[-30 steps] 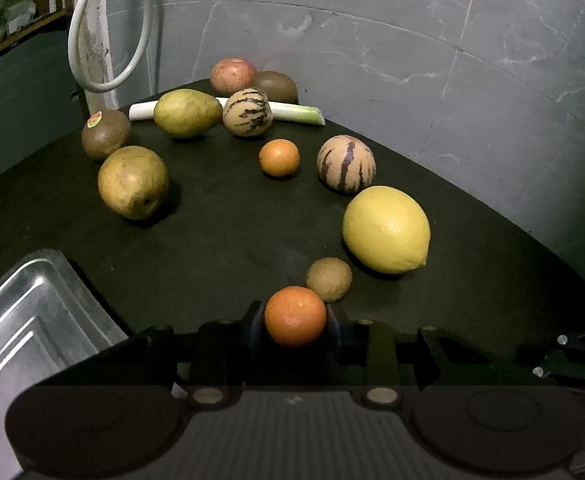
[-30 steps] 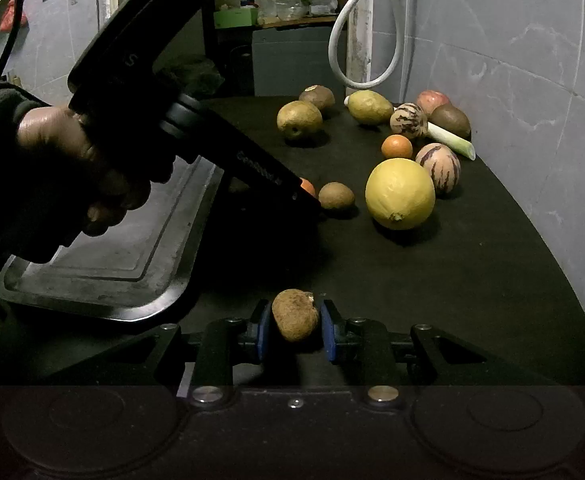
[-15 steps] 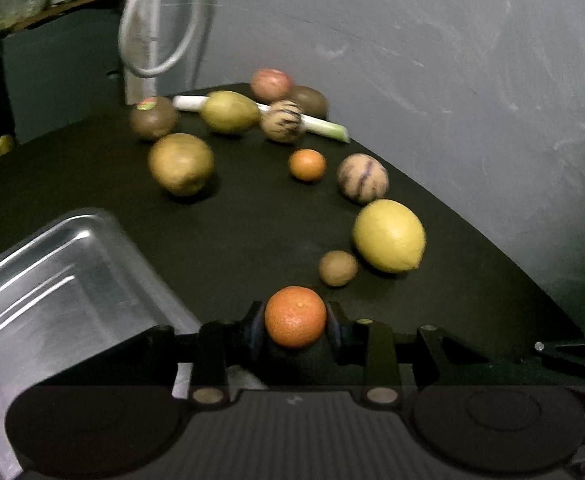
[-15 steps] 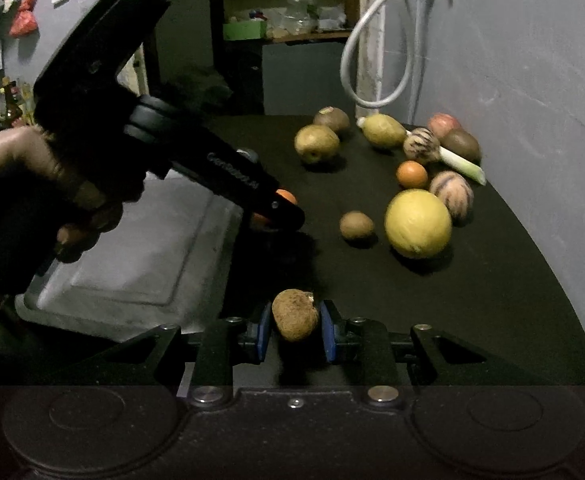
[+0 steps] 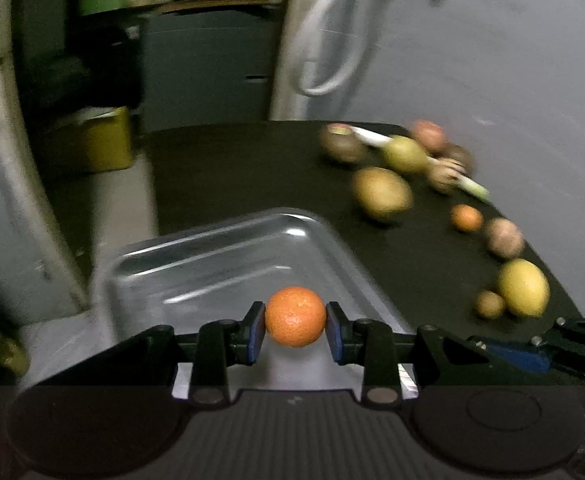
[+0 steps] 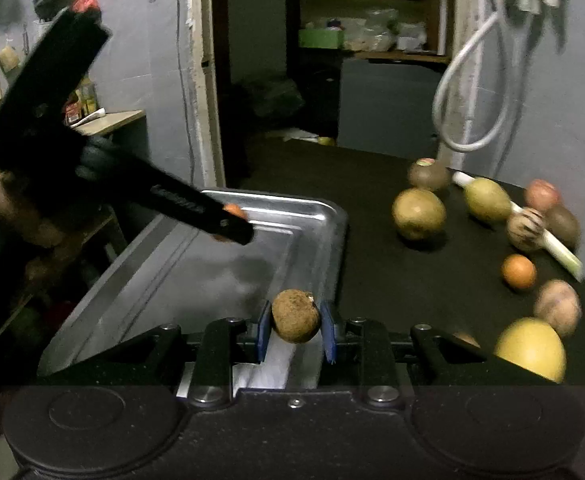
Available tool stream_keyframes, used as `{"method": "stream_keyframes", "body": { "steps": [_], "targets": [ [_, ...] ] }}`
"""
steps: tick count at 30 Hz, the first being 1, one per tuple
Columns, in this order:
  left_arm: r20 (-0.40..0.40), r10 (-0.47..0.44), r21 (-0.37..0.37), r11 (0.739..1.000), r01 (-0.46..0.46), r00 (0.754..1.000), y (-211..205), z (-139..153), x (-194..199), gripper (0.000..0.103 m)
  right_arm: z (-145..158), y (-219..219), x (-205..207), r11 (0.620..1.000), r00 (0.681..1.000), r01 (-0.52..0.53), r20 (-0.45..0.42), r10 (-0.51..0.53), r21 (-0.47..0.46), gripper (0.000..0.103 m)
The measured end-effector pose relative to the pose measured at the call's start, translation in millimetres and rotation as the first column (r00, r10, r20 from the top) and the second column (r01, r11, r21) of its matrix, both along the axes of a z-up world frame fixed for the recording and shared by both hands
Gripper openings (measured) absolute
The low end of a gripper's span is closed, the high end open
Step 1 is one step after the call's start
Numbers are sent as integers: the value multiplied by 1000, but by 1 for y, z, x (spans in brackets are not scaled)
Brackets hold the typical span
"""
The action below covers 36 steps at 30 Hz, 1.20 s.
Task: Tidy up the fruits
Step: 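Grasp the orange with the left gripper while the right gripper carries the kiwi to the tray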
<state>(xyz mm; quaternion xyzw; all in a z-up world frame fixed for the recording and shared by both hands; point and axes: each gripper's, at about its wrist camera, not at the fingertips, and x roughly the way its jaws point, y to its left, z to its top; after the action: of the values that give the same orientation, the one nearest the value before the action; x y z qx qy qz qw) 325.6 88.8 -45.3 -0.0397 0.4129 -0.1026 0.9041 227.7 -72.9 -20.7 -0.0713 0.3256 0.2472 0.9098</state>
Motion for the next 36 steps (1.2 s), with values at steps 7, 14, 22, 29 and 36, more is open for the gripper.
{"method": "stream_keyframes", "body": {
  "steps": [7,14,22,29,36],
  "targets": [
    [-22,160,-26,987,-160,987,45,-12,18,35,-4,33,56,999,999,-31,-31,30,-20,28],
    [-43,203,-30,979,-204,978,63,-24,30,35,-13,57,105,997,999,-38,-34,36,-60,28],
    [-47,207,-19,978,-208,977,65,-32,28,36,-31,74,124,992,996,-71,-56,65,-106,28],
    [-44,204,-24,978,-205,978,65,-33,30,36,-37,80,124,989,996,-72,-54,65,-128,28],
    [-48,209,-40,977,-211,977,66,-27,29,47,-29,75,115,989,998,-68,-22,66,-132,40]
  ]
}}
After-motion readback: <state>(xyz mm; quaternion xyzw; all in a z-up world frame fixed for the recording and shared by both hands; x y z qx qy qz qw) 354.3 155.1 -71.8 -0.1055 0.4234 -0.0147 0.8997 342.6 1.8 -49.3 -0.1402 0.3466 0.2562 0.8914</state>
